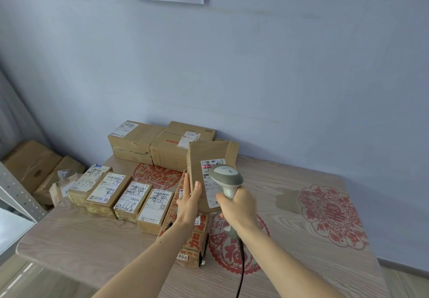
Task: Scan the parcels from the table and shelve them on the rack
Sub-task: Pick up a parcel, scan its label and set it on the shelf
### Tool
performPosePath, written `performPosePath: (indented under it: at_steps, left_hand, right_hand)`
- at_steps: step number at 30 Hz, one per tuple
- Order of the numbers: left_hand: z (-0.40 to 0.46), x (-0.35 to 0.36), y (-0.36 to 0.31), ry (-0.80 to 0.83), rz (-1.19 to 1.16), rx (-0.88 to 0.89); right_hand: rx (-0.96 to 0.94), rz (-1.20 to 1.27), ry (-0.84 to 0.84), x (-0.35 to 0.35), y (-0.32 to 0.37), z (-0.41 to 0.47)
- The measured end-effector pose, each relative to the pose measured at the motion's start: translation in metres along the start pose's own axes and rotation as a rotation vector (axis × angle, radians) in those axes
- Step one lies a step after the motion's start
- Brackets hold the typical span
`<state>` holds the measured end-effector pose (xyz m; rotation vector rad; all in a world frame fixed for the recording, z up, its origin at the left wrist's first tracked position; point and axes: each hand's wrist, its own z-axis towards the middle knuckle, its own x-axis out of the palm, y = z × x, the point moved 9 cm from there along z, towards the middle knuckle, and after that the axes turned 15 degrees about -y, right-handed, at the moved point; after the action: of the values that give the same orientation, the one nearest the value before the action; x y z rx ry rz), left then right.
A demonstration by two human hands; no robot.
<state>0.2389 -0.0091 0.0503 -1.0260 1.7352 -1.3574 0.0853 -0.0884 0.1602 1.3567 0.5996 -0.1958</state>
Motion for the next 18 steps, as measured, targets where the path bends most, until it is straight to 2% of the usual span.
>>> performPosePath:
  at_steps: [18]
  left_hand:
    - [0.005, -0.015, -0.002, -0.035, -0.043, -0.019]
  right_hand:
    - [-0.018, 0.058, -0.024, 0.004, 0.005, 0.008]
